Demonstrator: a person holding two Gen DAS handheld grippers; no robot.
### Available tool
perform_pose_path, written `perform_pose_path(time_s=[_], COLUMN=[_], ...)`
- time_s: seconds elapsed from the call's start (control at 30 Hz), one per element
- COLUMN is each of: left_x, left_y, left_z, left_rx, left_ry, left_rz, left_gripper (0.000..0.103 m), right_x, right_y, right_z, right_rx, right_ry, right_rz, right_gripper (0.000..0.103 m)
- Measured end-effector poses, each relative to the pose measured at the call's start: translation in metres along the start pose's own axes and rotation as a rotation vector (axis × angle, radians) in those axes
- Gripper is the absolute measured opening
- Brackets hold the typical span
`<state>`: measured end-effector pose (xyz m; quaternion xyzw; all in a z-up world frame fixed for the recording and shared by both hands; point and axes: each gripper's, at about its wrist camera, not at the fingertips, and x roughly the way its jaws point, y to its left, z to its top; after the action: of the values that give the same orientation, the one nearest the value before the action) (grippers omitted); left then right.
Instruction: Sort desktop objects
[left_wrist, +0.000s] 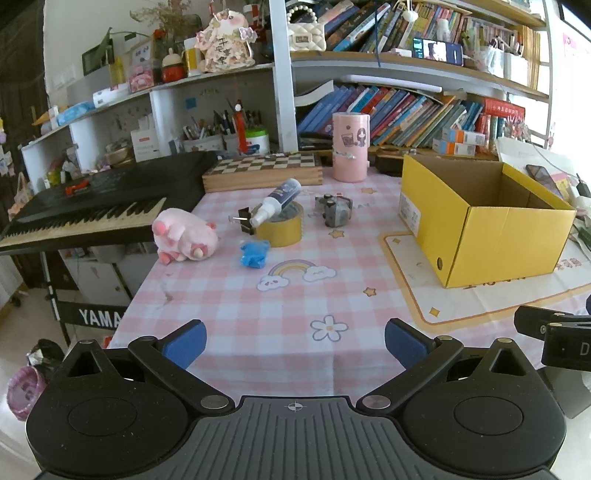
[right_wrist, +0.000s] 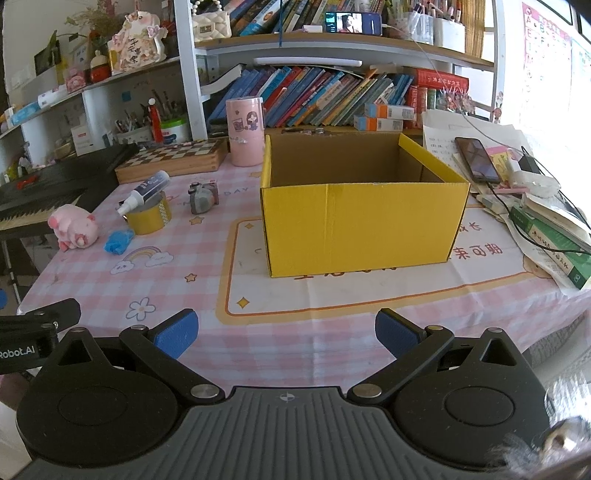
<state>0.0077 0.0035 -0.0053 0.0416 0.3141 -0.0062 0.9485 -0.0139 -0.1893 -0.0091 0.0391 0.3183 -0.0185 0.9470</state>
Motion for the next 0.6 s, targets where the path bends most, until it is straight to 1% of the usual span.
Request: perform_pose_path(time_s=[0.37, 0.6], left_x=[0.0003, 0.0002], left_y=[0.0037, 0.0016], left_z=[0.0012, 0.0014], left_rx=[-0.008, 0.018], left_ry=[0.012, 0.006], left_rz=[0.0, 0.011], left_gripper=[0.103, 0.103], right_x=[-0.0017, -0.0009], right_y=[-0.0002, 0.0005], right_z=[0.0031, 0.0042], right_rx=[-0.01, -0.016], right_ry=[0.011, 0.013], right_rz=[0.022, 0.029], right_gripper=[0.102, 0.101])
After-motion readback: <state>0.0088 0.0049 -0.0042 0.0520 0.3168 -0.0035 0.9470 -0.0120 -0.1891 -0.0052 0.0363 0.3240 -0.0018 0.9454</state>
